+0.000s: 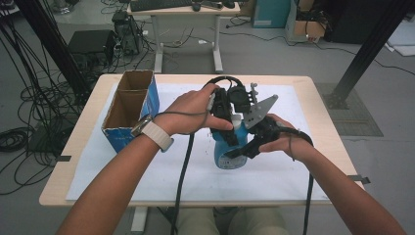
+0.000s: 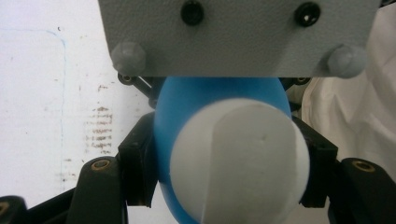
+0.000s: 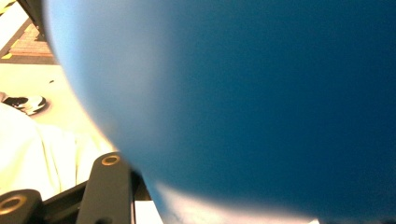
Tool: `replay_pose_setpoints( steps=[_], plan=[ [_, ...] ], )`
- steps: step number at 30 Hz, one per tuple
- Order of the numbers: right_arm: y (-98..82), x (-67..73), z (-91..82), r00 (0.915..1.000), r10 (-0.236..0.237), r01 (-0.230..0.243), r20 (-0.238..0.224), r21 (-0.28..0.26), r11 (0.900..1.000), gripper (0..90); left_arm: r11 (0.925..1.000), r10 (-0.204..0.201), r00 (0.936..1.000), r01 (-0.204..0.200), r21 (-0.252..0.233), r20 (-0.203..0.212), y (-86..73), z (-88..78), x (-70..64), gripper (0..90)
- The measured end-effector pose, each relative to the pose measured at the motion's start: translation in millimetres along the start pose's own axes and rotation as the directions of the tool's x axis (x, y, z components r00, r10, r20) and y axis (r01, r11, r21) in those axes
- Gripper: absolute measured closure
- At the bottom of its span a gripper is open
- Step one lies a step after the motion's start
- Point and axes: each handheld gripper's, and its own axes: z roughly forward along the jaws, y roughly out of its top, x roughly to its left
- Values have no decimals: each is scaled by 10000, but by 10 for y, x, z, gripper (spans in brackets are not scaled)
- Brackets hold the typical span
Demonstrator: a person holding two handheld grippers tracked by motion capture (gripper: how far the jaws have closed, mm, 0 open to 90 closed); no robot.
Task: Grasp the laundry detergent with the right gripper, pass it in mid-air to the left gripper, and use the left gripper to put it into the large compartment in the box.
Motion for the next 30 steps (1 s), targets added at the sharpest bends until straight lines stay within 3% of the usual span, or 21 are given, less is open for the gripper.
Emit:
replay_pose_setpoints(
  steps=[22, 23, 30],
  plan=[
    [-1, -1, -27, 9999, 44, -43, 90, -94, 9999, 433, 10000, 45, 10000, -45, -86, 41, 14, -16, 18, 375],
    [6, -11, -41, 10000, -27, 28, -41, 121, 9999, 434, 9999, -40, 10000, 40, -95, 27, 14, -15, 11, 375],
    [12, -14, -49, 9999, -30, 31, -100, 121, 9999, 434, 10000, -32, 10000, 32, -90, 5, 20, -28, 9, 375]
  ],
)
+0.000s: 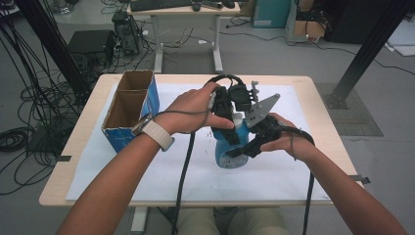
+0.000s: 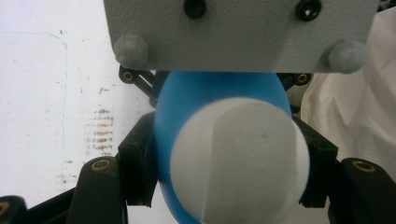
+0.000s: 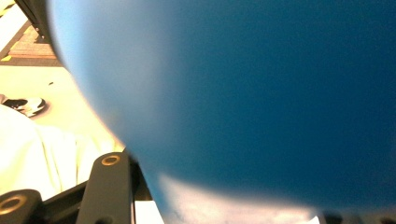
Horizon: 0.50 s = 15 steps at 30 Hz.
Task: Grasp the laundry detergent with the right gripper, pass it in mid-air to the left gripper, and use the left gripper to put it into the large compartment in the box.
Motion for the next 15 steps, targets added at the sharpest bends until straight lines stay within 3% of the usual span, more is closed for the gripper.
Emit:
replay_pose_setpoints(
  steps=[15],
  plan=[
    [10, 0, -11, 10000, 25, -25, -22, 38, 10000, 433, 10000, -40, 10000, 40, -21, 1, -2, -6, 0, 375]
  ],
)
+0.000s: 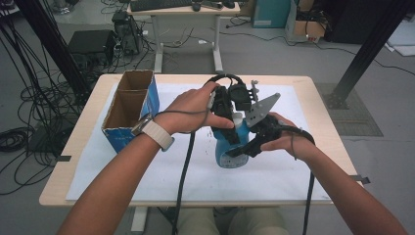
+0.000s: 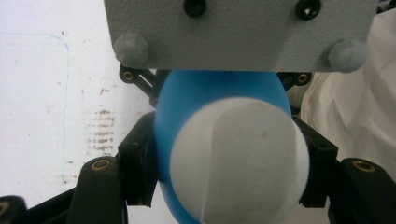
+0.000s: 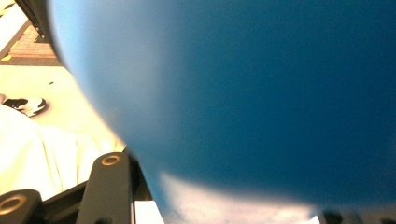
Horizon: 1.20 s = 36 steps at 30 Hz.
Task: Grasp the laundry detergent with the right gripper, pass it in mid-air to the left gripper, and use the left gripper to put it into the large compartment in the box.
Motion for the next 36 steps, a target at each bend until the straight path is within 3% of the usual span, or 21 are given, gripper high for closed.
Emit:
replay_pose_setpoints(
  steps=[2, 3, 4, 5, 20, 24, 36],
  plan=[
    [-2, 1, -3, 10000, 0, 0, 49, 24, 10000, 433, 10000, 1, 10000, -1, 15, -16, 3, 2, 0, 375],
    [3, 27, -14, 9994, 307, -307, -189, -8, 9995, 433, 10000, 11, 10000, -11, 7, -27, 3, 3, 0, 375],
    [-1, 12, -11, 9999, 111, -111, -120, -3, 9999, 433, 10000, 12, 10000, -12, 3, -17, 4, 4, 1, 375],
    [6, 41, -21, 9988, 452, -451, -199, 44, 9990, 433, 10000, -2, 10000, 2, -3, -16, 4, 4, 0, 375],
    [-6, 19, -19, 9996, 187, -187, -189, -35, 9998, 432, 10000, 14, 10000, -14, -3, -66, 14, 9, -5, 374],
    [-7, 42, -18, 9989, 459, -460, -97, -137, 9988, 433, 10000, -3, 10000, 3, -4, -93, 15, 10, -7, 374],
    [-7, 32, -20, 9994, 350, -352, -81, -204, 9992, 432, 10000, -4, 9999, 3, -15, -121, 15, 3, -9, 374]
  ],
)
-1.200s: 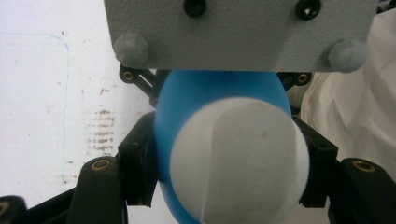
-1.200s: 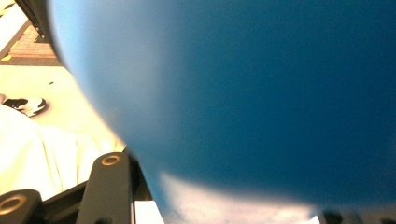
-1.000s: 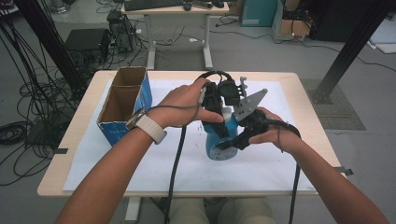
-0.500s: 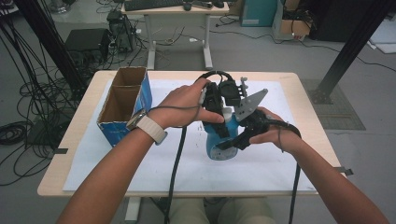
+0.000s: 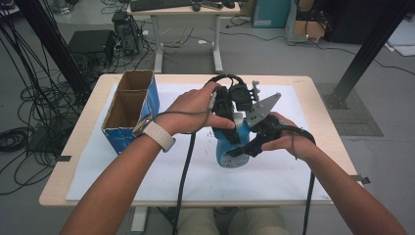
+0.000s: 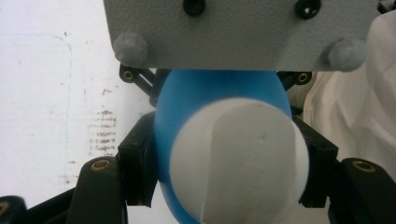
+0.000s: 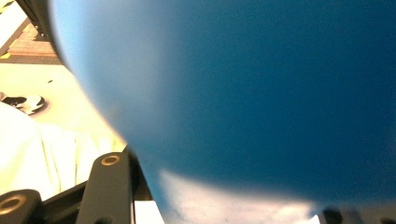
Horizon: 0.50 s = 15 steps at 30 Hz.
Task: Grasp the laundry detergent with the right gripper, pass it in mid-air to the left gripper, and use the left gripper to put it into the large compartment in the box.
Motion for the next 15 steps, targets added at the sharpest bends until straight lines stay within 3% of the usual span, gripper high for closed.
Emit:
replay_pose_setpoints(
  steps=[14, 15],
  plan=[
    [-3, -14, -6, 9998, -193, 193, 62, -2, 9998, 432, 9999, 116, 9999, -116, 34, 20, 9, -7, 8, 374],
    [-3, -14, -6, 9998, -190, 190, 55, -8, 9998, 432, 10000, -9, 10000, 9, 12, -9, 6, -6, -1, 374]
  ],
)
